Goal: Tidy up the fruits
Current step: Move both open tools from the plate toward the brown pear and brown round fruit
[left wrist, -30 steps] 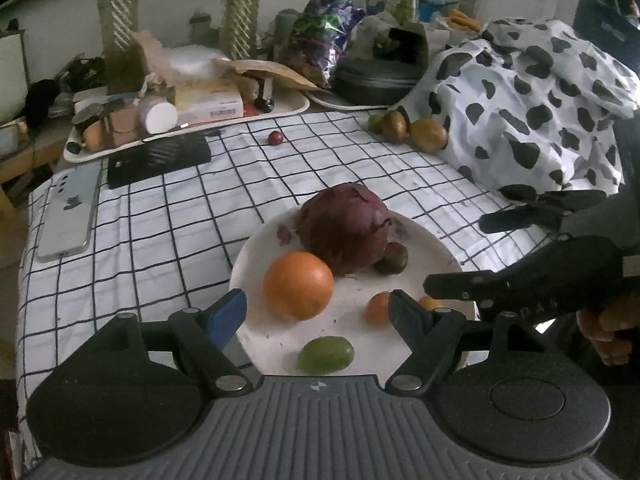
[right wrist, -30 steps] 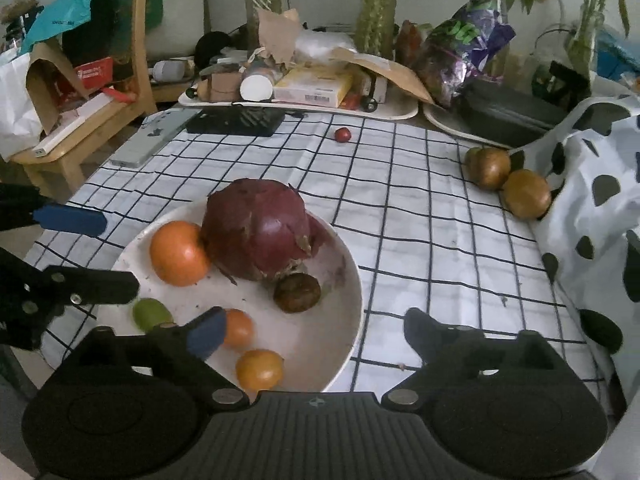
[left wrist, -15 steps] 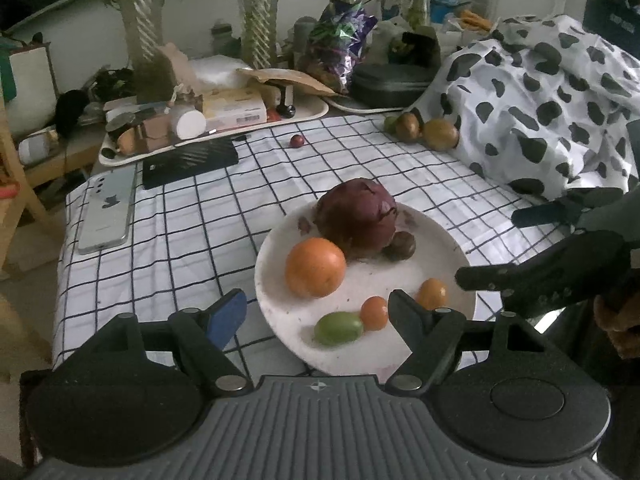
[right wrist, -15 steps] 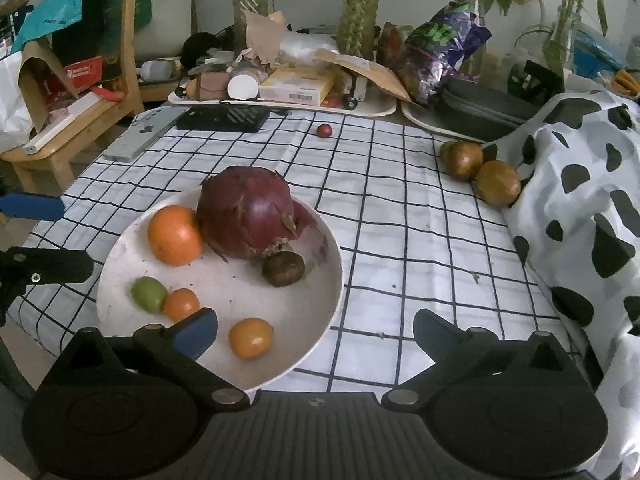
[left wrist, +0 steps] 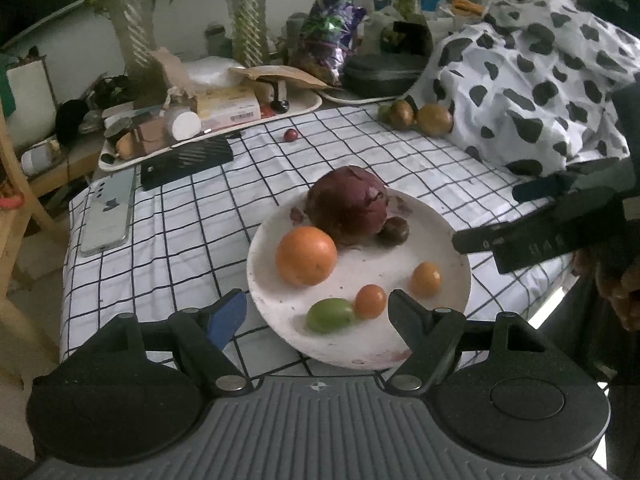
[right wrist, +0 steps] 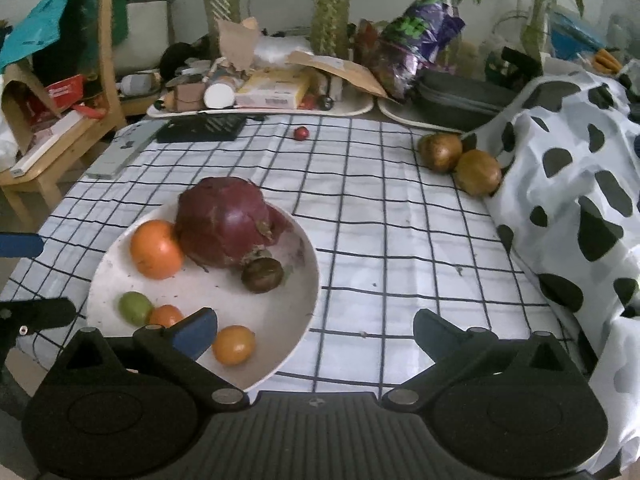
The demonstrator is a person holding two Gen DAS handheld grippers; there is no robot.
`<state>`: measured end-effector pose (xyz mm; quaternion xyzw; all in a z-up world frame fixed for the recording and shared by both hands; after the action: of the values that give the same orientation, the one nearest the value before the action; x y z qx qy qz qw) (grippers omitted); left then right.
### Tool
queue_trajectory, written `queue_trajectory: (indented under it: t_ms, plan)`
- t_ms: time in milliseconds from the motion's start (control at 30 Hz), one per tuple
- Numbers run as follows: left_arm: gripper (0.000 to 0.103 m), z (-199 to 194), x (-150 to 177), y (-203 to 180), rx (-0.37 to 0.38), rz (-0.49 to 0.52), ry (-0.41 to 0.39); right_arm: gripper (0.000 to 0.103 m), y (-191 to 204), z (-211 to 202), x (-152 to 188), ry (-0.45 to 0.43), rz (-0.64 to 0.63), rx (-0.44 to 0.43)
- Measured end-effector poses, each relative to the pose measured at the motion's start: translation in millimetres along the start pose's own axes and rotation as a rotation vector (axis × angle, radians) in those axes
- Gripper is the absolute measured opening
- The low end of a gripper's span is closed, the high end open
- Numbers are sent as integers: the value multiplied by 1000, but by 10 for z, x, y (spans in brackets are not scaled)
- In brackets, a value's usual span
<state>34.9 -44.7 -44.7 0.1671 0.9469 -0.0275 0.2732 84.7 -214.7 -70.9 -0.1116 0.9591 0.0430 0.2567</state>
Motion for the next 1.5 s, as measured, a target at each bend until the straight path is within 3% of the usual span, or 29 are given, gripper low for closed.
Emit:
queue_trajectory:
  t_ms: [467,1133,1500]
  plan:
    - [77,-29,-282,-1,38,24,-117,103,-242,90,-64,-31,99,55]
    - [77,382,-755,95,74,22,-141,103,-604,191,-215,-68,145,155]
    - [77,505,-906,-106,64,107,-144,103,-823,286,-315,-71,148,175]
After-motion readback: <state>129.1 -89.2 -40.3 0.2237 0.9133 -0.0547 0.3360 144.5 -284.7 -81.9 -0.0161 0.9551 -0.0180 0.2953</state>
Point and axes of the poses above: each gripper's, at about its wrist camera, not at the fingertips, and z roughly the way its jaws point, y to its left, x to its underside, the point moved 8 cm from there along z, roughly the way its jaws point, and after that the axes turned 10 degrees about y, right-handed, at the moved point
